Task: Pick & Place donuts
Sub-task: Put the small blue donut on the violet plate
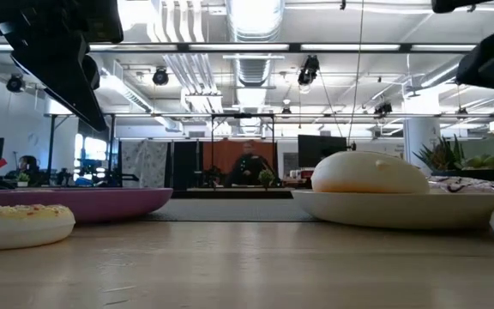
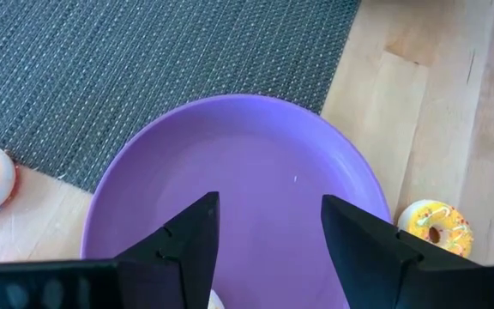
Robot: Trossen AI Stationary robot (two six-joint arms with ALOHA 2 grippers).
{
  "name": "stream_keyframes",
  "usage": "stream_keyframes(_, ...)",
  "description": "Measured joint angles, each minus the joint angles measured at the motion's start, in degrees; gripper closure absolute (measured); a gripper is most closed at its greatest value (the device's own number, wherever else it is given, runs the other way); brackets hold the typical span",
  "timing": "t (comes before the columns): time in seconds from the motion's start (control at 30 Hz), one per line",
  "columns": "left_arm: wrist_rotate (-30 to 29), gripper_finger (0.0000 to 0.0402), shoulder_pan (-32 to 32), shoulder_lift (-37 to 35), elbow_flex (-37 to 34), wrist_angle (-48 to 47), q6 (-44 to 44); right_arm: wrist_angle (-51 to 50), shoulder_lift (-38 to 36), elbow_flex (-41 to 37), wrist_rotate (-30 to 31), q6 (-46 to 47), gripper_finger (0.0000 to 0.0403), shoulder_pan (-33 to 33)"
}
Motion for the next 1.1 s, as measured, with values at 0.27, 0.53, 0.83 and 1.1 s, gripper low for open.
stream_keyframes(0.27, 0.1, 0.0223, 0.0, 0.0, 0.0, -0.3, 0.9, 0.4, 3.2, 0.0, 1.2, 1.6, 0.0184, 0.2)
stream_keyframes(0.53, 0.2, 0.0223, 0.0, 0.0, 0.0, -0.7, 1.0, 0.7, 6.7, 0.1, -0.5, 7.0, 0.0227, -0.4)
stream_keyframes(0.83, 0.5, 0.0223, 0.0, 0.0, 0.0, -0.6, 1.3, 2.0, 5.2, 0.0, 2.1, 22.3, 0.0384, -3.2)
stream_keyframes(1.1, -11.5, 0.0223, -1.5, -0.4, 1.7, 3.8, 10.4, 24.7, -7.3, -3.3, 12.8, 20.8, 0.039, -10.3)
